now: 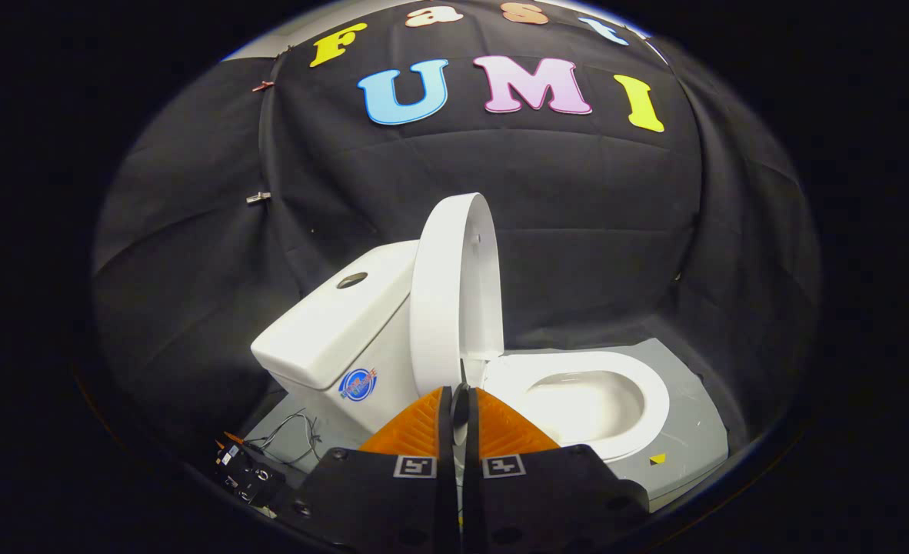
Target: Open the toilet lid.
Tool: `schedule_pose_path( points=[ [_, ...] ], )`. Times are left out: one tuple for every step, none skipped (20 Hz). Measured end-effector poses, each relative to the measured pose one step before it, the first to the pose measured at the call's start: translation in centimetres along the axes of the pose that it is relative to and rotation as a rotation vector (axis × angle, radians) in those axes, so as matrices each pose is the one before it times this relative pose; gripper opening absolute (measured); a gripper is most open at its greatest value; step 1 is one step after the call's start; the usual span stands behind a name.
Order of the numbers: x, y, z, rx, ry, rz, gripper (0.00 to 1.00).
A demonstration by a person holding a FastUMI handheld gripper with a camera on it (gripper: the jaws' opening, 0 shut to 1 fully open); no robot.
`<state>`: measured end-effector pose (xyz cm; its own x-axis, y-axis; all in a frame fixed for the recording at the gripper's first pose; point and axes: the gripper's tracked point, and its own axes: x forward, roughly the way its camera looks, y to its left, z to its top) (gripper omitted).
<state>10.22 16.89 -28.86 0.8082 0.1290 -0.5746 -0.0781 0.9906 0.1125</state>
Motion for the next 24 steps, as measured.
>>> schedule_pose_path(
  points=[
    [0.138,0.485,0.06,-0.00825,0.00115,0.00639,0.07],
    [0.037,0.523,-0.084,-0.00861,0.00082,0.00582,0.07],
    [0.105,0.441,0.031,-0.0087,0.00304,0.00563,0.07],
    [0.157,0.415,-0.052,-0.00695,0.00245,0.00629,0.07],
    [0.148,0.422,-0.021,-0.00555,0.00255,0.0066,0.07],
    [0.121,0.414,-0.002,-0.00502,0.00223,0.0065,0.07],
    [0.088,0.39,-0.021,-0.00494,0.001,0.00627,0.07],
    [0.119,0.357,-0.043,-0.00636,0.00069,0.00541,0.07],
    [0.126,0.343,-0.013,-0.00597,0.00143,0.00531,0.07],
    [0.099,0.266,0.003,-0.00348,0.00091,0.00411,0.07],
    [0.081,0.238,-0.038,-0.00144,0.00069,0.00338,0.07],
    [0.069,0.169,0.022,-0.00046,0.00051,0.00325,0.07],
    [0.098,0.202,-0.016,-0.00289,-0.00078,0.00144,0.07],
    [0.043,0.096,0.131,-0.00581,-0.0011,-0.00053,0.07],
    [0.085,0.202,0.044,-0.00678,-0.00032,-0.00095,0.07],
    [0.065,0.148,-0.105,-0.00444,0.00131,0.00067,0.07],
    [0.053,0.124,-0.03,-0.00092,0.00119,0.0005,0.07],
    [-0.078,0.018,-0.059,0.00433,0.00138,0.00059,0.07],
    [0.224,0.996,-0.132,0.02087,-0.00188,0.05646,0.07],
    [-0.342,0.517,-0.072,0.01597,0.00245,0.02185,0.23],
    [-0.454,0.055,0.38,0.0134,-0.00558,0.00757,0.38],
    [-0.133,0.134,0.51,0.00279,-0.01816,0.00947,0.54],
    [-0.471,-0.16,0.676,-0.00677,-0.02149,-0.00847,0.69],
    [-0.138,0.108,0.651,-0.01336,-0.01844,0.0064,0.85]
  ],
)
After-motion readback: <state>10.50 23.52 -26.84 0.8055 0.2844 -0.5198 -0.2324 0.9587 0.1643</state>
